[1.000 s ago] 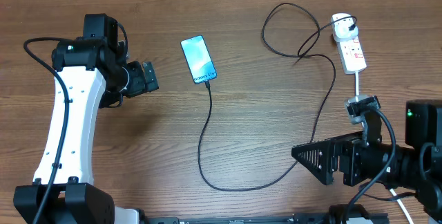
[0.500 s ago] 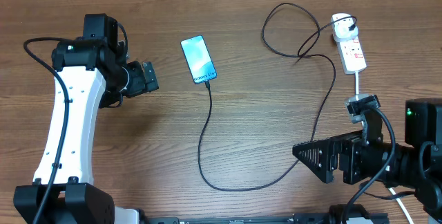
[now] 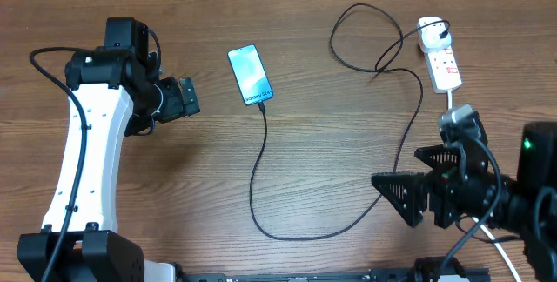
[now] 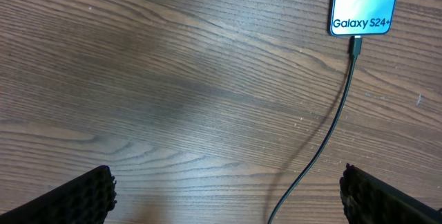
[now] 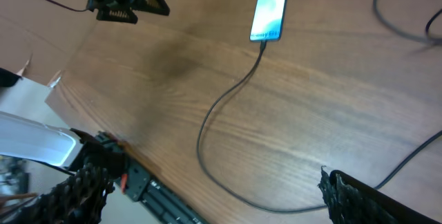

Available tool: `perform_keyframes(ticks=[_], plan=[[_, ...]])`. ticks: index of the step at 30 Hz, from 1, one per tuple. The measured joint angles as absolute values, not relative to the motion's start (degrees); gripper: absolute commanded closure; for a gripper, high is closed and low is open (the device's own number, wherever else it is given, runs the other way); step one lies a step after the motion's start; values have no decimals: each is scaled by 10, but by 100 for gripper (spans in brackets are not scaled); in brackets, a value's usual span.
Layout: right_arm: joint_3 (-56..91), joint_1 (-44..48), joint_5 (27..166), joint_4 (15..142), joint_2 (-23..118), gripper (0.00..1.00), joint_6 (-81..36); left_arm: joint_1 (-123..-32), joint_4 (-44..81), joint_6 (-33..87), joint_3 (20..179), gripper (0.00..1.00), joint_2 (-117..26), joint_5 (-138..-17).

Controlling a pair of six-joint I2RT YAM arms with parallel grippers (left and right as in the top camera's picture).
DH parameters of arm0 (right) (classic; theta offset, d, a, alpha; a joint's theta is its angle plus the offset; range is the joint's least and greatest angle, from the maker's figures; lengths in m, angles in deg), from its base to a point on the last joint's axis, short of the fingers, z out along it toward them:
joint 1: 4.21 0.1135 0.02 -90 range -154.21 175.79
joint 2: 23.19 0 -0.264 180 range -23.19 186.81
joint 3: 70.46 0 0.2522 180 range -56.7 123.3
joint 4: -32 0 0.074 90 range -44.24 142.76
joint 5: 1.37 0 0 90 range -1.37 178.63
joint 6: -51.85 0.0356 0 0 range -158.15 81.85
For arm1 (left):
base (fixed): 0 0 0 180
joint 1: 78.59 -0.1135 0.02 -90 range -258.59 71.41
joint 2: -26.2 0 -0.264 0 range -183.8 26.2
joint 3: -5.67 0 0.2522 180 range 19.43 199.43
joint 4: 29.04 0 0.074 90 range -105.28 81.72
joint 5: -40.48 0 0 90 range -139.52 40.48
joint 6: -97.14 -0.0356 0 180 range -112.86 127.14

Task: Plug charger to phone and switch on socket

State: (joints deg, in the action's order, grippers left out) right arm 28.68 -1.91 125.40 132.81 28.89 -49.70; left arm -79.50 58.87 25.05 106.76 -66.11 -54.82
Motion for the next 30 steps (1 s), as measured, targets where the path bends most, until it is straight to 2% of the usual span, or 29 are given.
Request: perform_keyframes(ticks=[5, 14, 30], plan=[[250, -19, 1253, 1275, 232, 0, -509, -795, 589, 251, 1068, 1, -661, -548], [86, -19, 1252, 1113, 97, 0, -517, -795, 588, 251, 1068, 1, -661, -548], [-234, -19, 1246, 762, -75, 0, -519, -795, 588, 251, 1068, 0, -661, -548]])
